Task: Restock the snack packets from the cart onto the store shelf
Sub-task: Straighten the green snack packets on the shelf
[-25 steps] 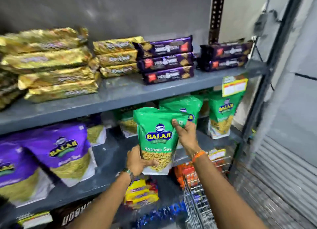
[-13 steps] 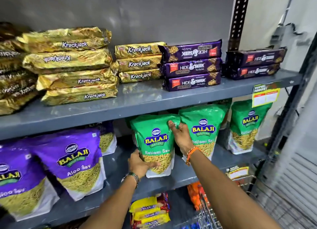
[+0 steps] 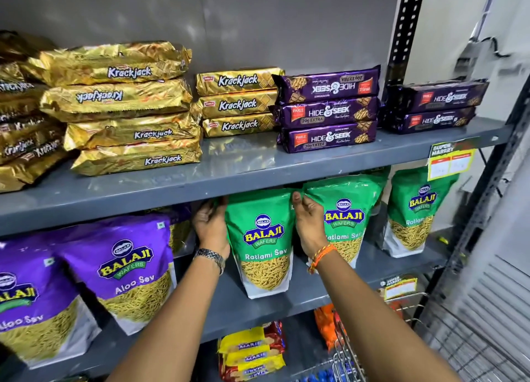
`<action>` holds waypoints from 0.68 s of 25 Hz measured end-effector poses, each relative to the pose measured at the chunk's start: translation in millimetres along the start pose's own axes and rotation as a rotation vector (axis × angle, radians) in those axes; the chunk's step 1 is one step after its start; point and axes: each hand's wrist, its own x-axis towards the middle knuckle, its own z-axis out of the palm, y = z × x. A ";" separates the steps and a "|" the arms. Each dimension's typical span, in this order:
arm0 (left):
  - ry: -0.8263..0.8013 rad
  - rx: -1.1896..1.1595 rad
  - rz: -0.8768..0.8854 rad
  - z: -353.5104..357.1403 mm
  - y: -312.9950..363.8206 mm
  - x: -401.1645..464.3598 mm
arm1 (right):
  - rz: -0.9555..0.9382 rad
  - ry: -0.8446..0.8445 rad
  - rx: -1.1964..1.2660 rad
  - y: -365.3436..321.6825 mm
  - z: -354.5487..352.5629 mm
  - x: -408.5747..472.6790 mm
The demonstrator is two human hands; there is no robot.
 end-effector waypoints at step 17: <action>-0.305 0.690 -0.173 -79.9 -87.9 -61.1 | 0.193 0.371 -0.664 98.0 -98.1 -35.9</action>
